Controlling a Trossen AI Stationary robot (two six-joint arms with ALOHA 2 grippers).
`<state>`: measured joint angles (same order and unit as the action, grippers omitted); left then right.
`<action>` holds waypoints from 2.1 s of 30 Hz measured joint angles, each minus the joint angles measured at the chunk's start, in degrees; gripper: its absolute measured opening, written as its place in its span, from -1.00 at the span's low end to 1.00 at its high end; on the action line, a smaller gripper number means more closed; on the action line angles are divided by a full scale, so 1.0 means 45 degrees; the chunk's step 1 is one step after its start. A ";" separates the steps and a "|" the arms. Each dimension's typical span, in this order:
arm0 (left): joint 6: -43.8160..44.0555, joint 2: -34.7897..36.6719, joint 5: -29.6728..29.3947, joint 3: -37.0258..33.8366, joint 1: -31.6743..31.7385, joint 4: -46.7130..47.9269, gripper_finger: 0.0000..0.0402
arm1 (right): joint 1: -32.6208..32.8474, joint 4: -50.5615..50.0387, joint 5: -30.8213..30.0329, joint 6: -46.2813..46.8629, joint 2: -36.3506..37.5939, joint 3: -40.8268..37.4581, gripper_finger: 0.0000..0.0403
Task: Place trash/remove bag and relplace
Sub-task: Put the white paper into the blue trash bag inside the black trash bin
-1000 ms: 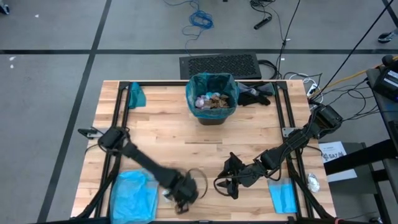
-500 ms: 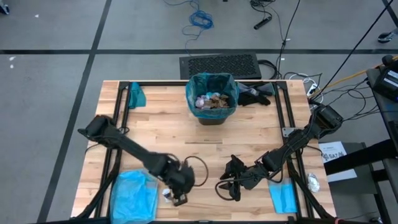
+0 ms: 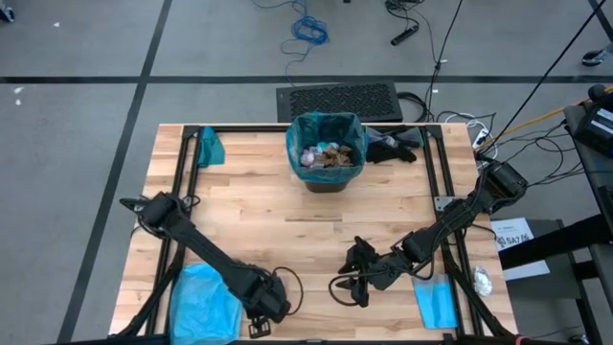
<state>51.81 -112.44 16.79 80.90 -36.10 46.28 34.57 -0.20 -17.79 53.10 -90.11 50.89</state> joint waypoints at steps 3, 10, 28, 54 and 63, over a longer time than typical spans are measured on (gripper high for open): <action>0.0008 -0.0406 0.0294 -0.0311 -0.0014 0.0149 -1.00 | 0.0003 -0.0007 0.0026 0.0082 0.0000 0.0000 -0.08; -0.0582 -0.0496 -0.0630 -0.0697 0.0677 -0.0190 -1.00 | -0.0003 -0.0184 -0.0004 0.0276 0.0000 0.0000 -0.08; -0.3907 -0.0065 -0.2124 -0.0106 0.5135 -0.2892 -1.00 | -0.1169 -0.0317 0.0098 -0.0626 0.0000 0.0000 -0.06; -0.1237 0.3926 -0.5216 0.0137 0.1967 -0.1375 -1.00 | -0.3561 0.2481 0.2386 -0.1563 -0.3843 0.0018 0.35; -0.1904 0.3904 -0.5459 -0.0295 0.2064 -0.1424 -1.00 | -0.3670 0.2892 0.2387 -0.0584 -0.3863 -0.0015 -0.90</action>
<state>43.24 -94.87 -7.77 79.57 -26.81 39.88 18.05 12.82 -7.04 50.47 -107.49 50.83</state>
